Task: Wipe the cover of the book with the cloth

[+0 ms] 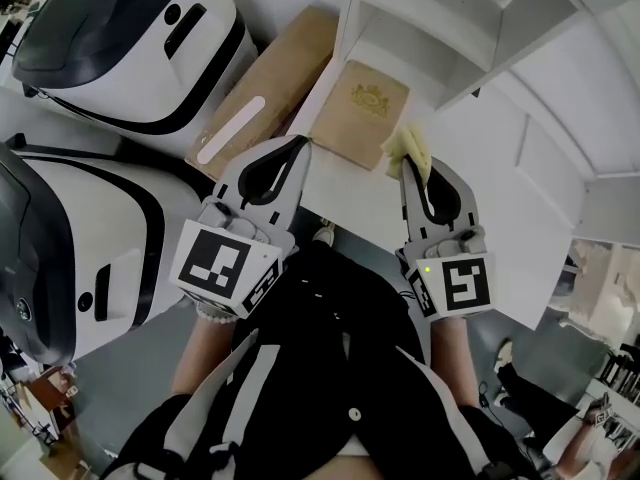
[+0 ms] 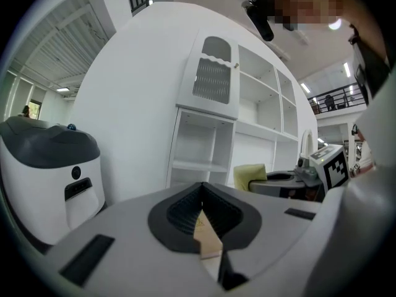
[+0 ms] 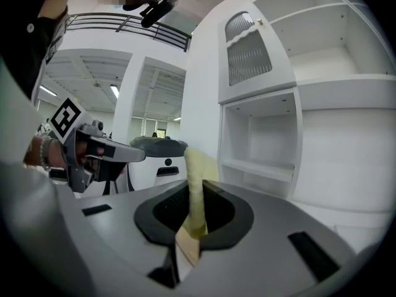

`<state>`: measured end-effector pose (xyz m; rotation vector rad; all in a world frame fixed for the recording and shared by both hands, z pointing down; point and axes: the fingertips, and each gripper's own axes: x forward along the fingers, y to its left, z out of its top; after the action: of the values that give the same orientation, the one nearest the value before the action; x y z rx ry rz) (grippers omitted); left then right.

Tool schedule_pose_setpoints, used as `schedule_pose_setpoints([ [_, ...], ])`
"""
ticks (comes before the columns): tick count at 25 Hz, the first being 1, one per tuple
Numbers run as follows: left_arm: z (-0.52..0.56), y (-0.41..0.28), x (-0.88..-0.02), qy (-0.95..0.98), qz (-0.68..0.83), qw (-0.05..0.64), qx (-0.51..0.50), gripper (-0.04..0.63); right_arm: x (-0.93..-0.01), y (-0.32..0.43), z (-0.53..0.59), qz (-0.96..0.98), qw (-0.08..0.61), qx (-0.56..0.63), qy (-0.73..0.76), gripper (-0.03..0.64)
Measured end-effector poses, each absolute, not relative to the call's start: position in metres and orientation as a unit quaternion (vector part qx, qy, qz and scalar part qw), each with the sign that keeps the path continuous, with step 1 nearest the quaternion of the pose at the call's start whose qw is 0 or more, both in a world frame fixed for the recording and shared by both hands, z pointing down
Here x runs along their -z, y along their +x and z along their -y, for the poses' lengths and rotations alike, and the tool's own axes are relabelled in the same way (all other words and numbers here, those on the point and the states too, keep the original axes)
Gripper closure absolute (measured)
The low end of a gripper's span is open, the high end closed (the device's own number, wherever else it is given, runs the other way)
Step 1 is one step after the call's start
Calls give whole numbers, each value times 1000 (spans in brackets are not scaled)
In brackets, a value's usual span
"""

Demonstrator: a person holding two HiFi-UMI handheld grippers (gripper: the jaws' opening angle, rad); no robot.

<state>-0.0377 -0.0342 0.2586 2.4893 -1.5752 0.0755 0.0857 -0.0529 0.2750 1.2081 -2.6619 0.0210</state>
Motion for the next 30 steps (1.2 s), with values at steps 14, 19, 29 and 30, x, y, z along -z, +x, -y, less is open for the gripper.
schedule_pose_setpoints([
  [14, 60, -20, -274, 858, 493, 129, -56, 594, -283, 110, 64, 887, 95, -41, 450, 580],
  [19, 75, -14, -277, 872, 467, 131, -63, 594, -286, 114, 70, 874, 96, -46, 475, 580],
  [29, 109, -16, -294, 897, 405, 154, -82, 594, -295, 105, 91, 846, 109, -61, 518, 580],
  [30, 112, -17, -296, 899, 399, 161, -78, 594, -296, 104, 93, 844, 110, -62, 522, 580],
])
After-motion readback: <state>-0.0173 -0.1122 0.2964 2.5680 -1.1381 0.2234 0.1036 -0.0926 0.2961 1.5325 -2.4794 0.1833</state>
